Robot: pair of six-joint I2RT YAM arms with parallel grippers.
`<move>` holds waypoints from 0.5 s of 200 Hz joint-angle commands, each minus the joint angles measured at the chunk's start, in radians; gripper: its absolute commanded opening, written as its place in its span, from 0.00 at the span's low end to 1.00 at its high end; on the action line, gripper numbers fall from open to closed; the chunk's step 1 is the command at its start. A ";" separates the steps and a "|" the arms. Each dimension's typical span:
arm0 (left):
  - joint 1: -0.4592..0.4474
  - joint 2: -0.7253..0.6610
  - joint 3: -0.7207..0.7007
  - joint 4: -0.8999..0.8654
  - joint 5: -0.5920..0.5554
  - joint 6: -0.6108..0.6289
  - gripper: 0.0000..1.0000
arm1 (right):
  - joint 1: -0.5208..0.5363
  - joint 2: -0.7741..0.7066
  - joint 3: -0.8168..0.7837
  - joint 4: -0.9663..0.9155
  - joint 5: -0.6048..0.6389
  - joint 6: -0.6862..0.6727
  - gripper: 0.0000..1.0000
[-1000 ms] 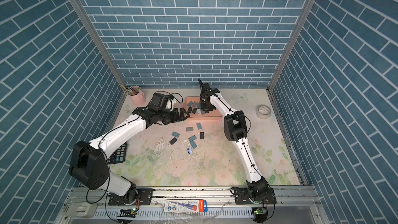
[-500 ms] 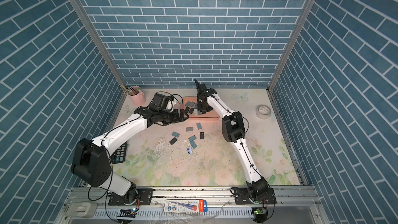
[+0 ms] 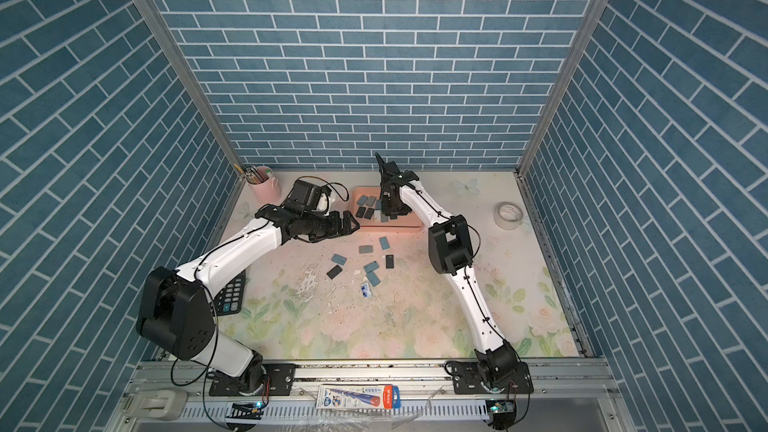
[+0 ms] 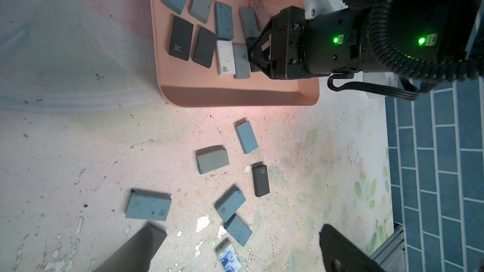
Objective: Put the eraser in the storage box
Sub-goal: Place the eraser at the center of the board.
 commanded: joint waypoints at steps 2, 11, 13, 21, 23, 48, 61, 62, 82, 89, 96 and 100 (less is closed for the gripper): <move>0.003 -0.010 -0.011 -0.013 -0.012 0.012 1.00 | 0.005 -0.069 -0.014 -0.038 0.017 0.000 0.37; 0.004 -0.011 -0.009 -0.014 -0.012 0.013 0.99 | 0.004 -0.075 -0.015 -0.038 0.015 0.000 0.37; 0.003 -0.011 -0.010 -0.014 -0.012 0.013 0.99 | 0.005 -0.077 -0.016 -0.038 0.015 0.000 0.37; 0.003 -0.013 -0.008 -0.017 -0.014 0.014 0.99 | 0.005 -0.083 -0.015 -0.036 0.013 0.000 0.37; 0.003 -0.014 -0.008 -0.017 -0.014 0.015 0.99 | 0.005 -0.084 -0.016 -0.036 0.012 0.000 0.37; 0.009 -0.015 -0.005 -0.027 -0.023 0.024 0.99 | 0.006 -0.108 -0.016 -0.039 0.025 -0.004 0.37; 0.016 -0.013 -0.002 -0.036 -0.028 0.033 1.00 | 0.006 -0.121 -0.013 -0.044 0.034 -0.012 0.38; 0.017 -0.013 -0.001 -0.037 -0.029 0.034 1.00 | 0.006 -0.123 -0.015 -0.045 0.035 -0.012 0.38; 0.030 -0.008 0.013 -0.069 -0.060 0.054 1.00 | 0.006 -0.156 -0.018 -0.055 0.050 -0.023 0.40; 0.035 -0.002 0.020 -0.083 -0.077 0.064 1.00 | 0.006 -0.172 -0.023 -0.056 0.053 -0.028 0.41; 0.042 0.007 0.026 -0.106 -0.095 0.076 0.99 | 0.006 -0.192 -0.033 -0.056 0.056 -0.032 0.43; 0.048 0.012 0.031 -0.117 -0.105 0.080 1.00 | 0.006 -0.204 -0.040 -0.055 0.058 -0.035 0.44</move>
